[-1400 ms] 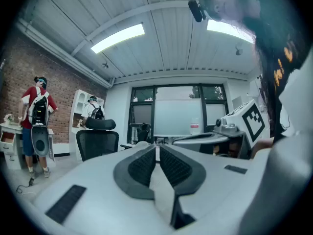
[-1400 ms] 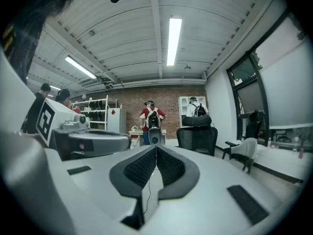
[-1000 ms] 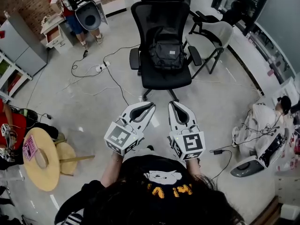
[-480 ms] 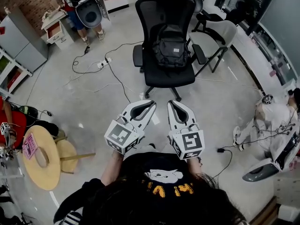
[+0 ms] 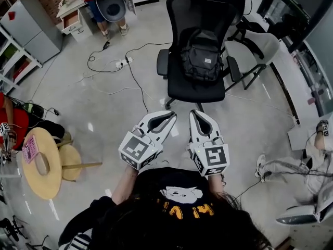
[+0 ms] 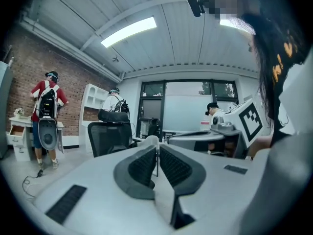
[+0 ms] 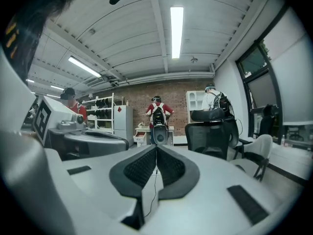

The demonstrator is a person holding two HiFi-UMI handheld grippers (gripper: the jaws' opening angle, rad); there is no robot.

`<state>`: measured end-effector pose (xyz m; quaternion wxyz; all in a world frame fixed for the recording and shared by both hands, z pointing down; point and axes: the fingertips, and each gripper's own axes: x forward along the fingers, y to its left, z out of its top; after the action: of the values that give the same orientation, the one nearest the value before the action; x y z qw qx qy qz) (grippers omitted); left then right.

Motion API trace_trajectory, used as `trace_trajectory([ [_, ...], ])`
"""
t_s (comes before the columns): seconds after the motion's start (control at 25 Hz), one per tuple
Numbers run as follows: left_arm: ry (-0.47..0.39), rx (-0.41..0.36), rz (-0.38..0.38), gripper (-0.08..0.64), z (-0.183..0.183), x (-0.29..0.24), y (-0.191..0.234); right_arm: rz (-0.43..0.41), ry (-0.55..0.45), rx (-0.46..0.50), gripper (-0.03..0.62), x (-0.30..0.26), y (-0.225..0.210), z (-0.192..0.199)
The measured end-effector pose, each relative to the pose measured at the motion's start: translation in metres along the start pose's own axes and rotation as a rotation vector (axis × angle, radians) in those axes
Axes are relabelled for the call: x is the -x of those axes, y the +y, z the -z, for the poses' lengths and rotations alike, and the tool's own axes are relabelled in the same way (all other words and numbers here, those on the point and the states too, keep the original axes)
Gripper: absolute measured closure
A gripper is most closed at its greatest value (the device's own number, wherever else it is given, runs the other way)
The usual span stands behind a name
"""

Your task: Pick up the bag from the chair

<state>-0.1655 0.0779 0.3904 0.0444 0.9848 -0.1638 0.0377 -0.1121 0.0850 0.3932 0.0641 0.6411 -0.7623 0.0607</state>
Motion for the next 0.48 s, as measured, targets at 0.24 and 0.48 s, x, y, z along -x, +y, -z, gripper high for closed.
trace_trajectory([
  [0.24, 0.001, 0.034, -0.094, 0.532, -0.003, -0.057, 0.034, -0.076, 0.005, 0.010, 0.586, -0.043, -0.059, -0.004],
  [0.48, 0.011, 0.022, -0.161, 0.532, -0.016, -0.138, 0.047, -0.163, 0.017, -0.004, 0.586, -0.075, -0.136, -0.011],
])
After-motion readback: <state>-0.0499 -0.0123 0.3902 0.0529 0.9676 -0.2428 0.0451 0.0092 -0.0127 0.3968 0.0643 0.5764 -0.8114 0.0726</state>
